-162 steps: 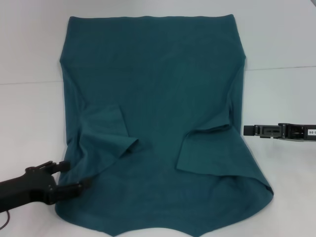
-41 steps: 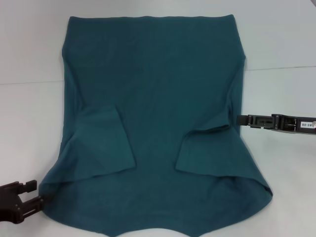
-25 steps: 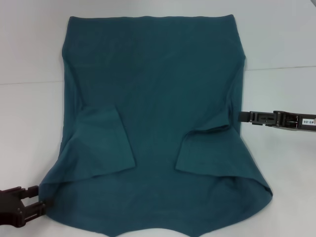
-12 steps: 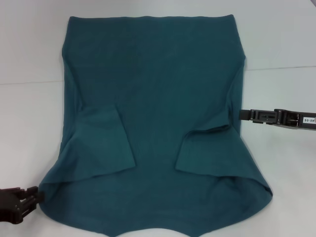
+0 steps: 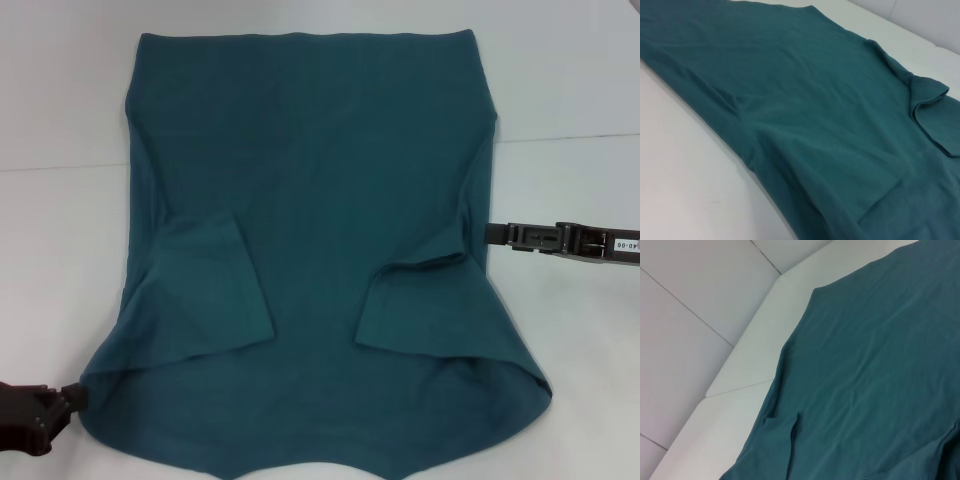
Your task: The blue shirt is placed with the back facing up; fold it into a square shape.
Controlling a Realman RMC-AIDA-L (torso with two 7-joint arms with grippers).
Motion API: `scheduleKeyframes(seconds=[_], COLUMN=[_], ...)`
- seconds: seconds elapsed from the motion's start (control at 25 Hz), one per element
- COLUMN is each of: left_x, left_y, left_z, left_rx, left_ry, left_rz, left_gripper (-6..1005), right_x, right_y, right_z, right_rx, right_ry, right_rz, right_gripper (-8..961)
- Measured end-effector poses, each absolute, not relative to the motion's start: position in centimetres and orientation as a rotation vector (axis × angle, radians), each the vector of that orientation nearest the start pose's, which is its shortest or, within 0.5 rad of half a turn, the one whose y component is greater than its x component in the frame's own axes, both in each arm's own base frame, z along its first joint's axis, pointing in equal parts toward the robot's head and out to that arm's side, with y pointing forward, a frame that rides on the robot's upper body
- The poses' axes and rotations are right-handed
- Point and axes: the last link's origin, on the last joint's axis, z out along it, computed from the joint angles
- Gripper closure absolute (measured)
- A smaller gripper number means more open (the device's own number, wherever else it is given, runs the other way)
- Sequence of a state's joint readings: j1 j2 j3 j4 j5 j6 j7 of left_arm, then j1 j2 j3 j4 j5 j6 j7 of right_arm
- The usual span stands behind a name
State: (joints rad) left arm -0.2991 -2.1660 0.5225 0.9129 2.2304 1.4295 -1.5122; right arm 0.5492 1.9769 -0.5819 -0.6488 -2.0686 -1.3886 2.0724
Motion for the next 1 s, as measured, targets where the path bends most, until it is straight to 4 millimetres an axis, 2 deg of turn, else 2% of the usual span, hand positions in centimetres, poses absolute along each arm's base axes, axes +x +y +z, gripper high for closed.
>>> scheduleKeyframes(seconds=[0.2, 1.0], left_x=[-34.9, -34.8], left_y=[27.8, 27.8], left_z=[2.7, 3.7], left_rx=[-2.397, -2.399], left_ry=[-0.966, -0.968], left_rz=[-0.354, -0.324], left_gripper=[1001, 1001], right_x=[30.3, 30.5], right_y=[36.4, 36.3], right_z=[5.4, 5.6], right_rx=[-2.22, -2.211], right_ry=[1.505, 1.498], right_rz=[0.707, 0.711], right_gripper=[120, 126])
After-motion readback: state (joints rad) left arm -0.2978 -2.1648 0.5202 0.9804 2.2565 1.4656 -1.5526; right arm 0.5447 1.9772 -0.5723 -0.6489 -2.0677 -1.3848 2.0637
